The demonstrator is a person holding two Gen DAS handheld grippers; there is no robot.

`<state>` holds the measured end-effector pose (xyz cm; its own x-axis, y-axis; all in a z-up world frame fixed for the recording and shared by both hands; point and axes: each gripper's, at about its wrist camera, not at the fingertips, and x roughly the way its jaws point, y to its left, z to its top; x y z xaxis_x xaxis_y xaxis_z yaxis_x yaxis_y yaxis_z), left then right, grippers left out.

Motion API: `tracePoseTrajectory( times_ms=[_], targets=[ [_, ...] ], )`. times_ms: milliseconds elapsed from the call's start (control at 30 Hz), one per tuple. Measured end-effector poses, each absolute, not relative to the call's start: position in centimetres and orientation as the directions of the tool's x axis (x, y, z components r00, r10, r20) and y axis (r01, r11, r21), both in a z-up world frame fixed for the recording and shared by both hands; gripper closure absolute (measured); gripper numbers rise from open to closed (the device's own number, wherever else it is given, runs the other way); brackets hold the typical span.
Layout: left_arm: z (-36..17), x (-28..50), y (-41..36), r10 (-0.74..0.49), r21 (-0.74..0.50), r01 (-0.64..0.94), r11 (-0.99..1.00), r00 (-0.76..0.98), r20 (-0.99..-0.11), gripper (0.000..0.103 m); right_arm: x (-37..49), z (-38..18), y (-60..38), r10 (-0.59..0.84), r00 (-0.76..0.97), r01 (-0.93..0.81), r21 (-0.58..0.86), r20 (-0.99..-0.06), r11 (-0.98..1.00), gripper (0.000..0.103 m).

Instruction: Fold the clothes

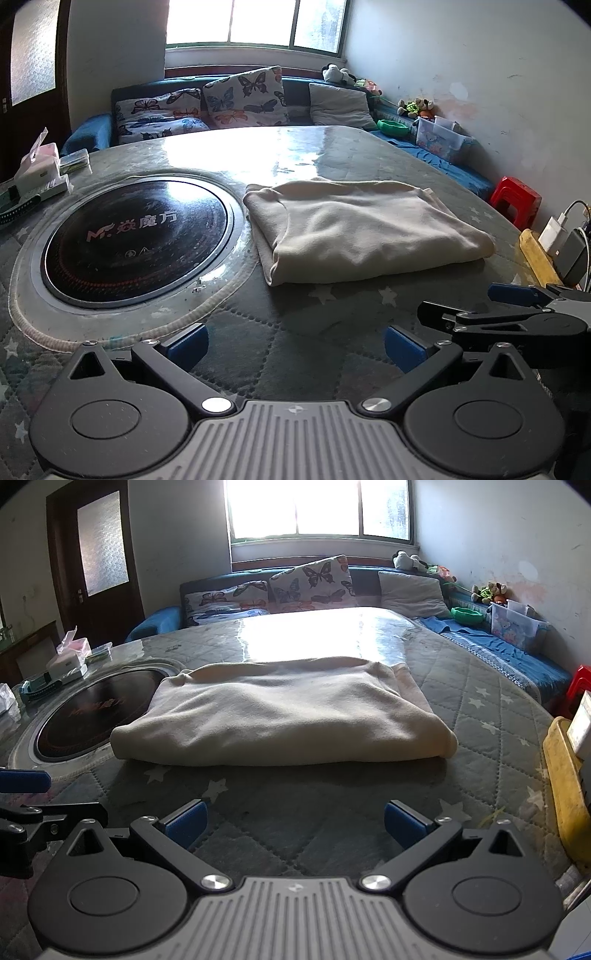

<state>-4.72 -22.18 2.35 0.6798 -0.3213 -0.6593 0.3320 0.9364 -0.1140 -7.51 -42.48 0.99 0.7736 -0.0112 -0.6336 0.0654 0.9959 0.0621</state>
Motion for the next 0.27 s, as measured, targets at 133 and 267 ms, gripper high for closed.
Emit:
tracePoseTrajectory(
  times_ms=[133,267],
  targets=[
    [2.46,-4.71,-22.21,-0.321,-0.112,0.332,0.937,0.684,-0.656,0.0,-7.49,1.04,-42.39,-0.01,0.775,0.064,0.063,-0.632,0.996,0.0],
    [2.54,-4.67,-22.2,-0.319,-0.112,0.329,0.938,0.684,-0.657,0.0,-7.43,1.04,-42.33,-0.009,0.775,0.062,0.062,-0.632,0.996,0.0]
  ],
)
